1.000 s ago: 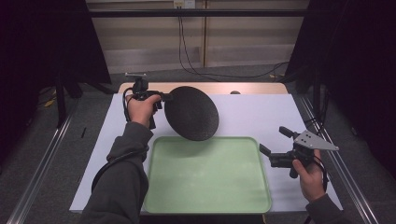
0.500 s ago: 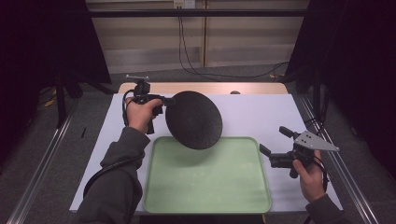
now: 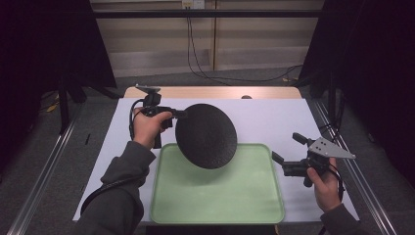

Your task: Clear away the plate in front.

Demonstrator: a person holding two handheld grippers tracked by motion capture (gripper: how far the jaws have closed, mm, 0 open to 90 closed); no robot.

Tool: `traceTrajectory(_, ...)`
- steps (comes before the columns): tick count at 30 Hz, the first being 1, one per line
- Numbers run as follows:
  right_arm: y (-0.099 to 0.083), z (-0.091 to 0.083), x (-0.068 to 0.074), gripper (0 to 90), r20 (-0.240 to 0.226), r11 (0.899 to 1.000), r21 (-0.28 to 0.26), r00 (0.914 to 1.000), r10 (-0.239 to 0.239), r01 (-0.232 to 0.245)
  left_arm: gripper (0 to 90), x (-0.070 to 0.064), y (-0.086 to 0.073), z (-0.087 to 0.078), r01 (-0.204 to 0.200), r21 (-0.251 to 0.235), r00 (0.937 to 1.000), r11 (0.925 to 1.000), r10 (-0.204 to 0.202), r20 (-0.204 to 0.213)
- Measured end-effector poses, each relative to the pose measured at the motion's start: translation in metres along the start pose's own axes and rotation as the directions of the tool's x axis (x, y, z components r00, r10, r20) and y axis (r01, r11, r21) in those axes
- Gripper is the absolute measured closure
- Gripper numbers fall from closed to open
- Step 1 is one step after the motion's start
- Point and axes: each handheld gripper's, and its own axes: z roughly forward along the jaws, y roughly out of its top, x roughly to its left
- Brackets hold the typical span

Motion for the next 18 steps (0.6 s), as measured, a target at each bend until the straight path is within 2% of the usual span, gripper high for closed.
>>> traceTrajectory(9,0.0,-0.001,-0.001,0.0,-0.008,1.0,0.003,1.0,-0.003,0.003,85.6,-0.004,-0.012,0.0,-0.033,0.041,0.9988,0.9986,0.032,0.037)
traceTrajectory(13,0.0,0.0,0.0,0.0,0.002,1.0,-0.007,0.9999,0.011,-0.011,85.6,-0.007,-0.019,0.001,-0.031,0.063,0.9975,0.9975,0.027,0.065)
traceTrajectory(18,0.0,0.0,0.0,0.0,-0.006,1.0,-0.002,1.0,-0.004,0.004,85.6,-0.01,-0.024,0.004,-0.038,0.08,0.9967,0.9961,0.032,0.074)
